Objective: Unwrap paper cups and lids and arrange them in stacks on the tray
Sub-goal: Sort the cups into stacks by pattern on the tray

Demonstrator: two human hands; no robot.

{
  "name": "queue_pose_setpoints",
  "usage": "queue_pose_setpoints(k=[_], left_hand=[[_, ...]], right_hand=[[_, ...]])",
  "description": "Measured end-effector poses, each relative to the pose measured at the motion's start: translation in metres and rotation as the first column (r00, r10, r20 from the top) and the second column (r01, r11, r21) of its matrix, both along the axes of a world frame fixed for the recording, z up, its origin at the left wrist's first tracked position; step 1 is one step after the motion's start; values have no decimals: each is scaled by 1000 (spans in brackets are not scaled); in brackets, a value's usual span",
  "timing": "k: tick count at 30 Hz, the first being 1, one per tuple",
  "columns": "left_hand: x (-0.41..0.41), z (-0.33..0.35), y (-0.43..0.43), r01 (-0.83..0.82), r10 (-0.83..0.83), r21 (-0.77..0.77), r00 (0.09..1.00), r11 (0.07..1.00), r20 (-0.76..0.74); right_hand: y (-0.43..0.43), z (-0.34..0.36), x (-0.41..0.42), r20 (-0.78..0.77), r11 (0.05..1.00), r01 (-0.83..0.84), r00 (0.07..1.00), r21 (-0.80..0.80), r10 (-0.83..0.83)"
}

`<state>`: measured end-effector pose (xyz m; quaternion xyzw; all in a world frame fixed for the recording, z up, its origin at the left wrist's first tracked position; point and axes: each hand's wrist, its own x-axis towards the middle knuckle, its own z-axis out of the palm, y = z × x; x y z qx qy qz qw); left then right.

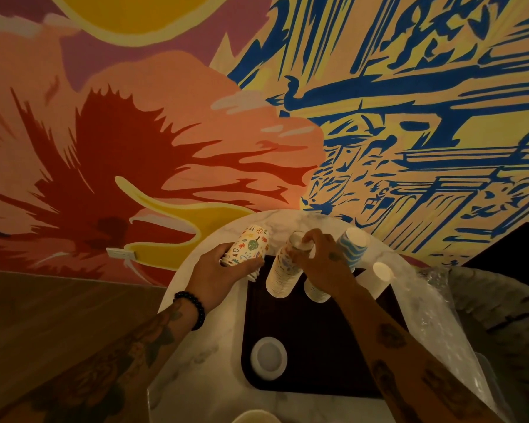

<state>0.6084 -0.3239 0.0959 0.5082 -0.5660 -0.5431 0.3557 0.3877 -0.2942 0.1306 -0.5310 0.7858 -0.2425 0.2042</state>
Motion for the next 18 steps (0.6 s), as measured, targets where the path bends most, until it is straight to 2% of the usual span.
queue_pose_setpoints(k=[2,4,7,11,14,18], left_hand=[[0,2,1,-1,1,-13,1000,1000,11],[-1,2,1,7,-6,-36,1000,999,29],[-4,4,3,47,-43,-78,998,996,56],[-11,8,9,96,-85,-138,993,986,80],[-14,9,12,122,-108,-184,990,975,86],[-14,10,16,156,-138,-226,986,962,94]], right_hand=[[1,-1,1,-19,1000,14,1000,2,-14],[2,3,2,-15,996,48,999,-78,-49],[2,15,6,84,984,70,995,-161,-57],[0,26,19,359,998,29,933,-53,-9],[1,27,27,403,1000,3,915,6,-5],[2,24,32,452,1000,-14,892,7,10]])
